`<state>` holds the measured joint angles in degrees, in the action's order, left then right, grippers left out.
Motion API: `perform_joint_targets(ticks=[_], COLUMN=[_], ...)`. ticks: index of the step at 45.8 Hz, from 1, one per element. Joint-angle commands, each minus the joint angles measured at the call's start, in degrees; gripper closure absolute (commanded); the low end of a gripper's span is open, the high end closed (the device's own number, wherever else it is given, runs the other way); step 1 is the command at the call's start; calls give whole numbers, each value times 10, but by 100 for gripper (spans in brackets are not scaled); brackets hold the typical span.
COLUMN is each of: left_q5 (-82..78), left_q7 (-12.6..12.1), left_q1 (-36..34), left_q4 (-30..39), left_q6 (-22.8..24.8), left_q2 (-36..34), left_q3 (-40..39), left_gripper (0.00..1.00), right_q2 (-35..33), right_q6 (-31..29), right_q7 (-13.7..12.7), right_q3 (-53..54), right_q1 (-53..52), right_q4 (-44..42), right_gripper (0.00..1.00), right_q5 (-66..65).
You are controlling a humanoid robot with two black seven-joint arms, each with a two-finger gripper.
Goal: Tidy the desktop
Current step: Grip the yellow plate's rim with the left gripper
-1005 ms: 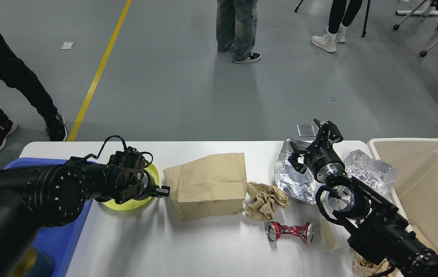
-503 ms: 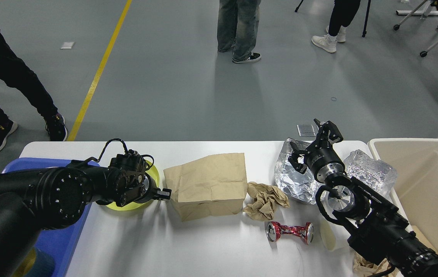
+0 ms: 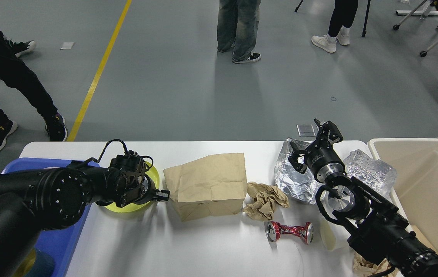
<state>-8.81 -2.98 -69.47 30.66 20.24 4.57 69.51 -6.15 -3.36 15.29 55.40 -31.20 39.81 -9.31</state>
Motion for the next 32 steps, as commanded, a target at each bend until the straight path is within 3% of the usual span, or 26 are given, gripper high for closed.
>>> perform_joint_targets(ticks=[1,8,32], left_q5=[-1,-1,-1], left_q7=[0,0,1], left_q1=[-1,-2,-35], left_q4=[-1,-11,-33], left_q6=[1,-4,-5], left_q2=[-2,-2,-3], left_q3=[2,0,-1], left_gripper=[95,100,100], right_q2=[0,0,0], right_q6=[0,-1,0], right_q7=[0,0,0], right_q3=[0,0,1], right_q1=[0,0,0], right_q4=[0,0,0], right_gripper=[0,0,0], right_q5=[0,0,0])
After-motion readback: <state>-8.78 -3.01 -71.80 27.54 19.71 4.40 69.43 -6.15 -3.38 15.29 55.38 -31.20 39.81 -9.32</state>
